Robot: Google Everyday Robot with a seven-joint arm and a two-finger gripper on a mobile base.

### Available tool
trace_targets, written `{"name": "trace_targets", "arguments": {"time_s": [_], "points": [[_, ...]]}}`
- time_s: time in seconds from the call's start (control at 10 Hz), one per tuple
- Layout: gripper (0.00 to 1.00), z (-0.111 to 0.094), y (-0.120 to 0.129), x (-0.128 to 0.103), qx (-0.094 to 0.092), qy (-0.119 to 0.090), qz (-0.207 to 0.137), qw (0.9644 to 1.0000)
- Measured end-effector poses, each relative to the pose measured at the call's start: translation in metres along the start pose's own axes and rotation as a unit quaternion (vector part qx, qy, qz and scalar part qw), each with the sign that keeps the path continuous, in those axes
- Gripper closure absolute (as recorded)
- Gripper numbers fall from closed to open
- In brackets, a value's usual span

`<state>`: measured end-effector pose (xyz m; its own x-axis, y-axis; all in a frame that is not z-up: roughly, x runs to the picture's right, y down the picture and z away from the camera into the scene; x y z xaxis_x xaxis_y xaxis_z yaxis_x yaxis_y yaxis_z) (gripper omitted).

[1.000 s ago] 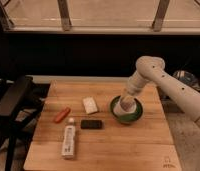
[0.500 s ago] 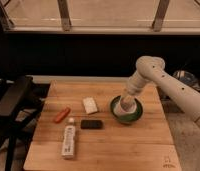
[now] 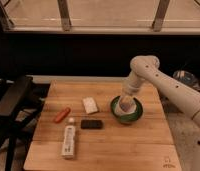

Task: Place the ceramic cup in the ceramic bowl

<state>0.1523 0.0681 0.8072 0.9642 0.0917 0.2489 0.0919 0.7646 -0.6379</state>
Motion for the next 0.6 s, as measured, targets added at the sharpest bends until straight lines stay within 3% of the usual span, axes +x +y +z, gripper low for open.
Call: {"name": "trace_targets", "arguments": {"time_s": [0.3,0.6], "points": [[0.23,-0.0001,-0.0009,0.0009,0.002,0.004,0.003,1.0],[0.52,-0.0017,-0.0028,0.002,0.006,0.001,0.003,1.0]]}}
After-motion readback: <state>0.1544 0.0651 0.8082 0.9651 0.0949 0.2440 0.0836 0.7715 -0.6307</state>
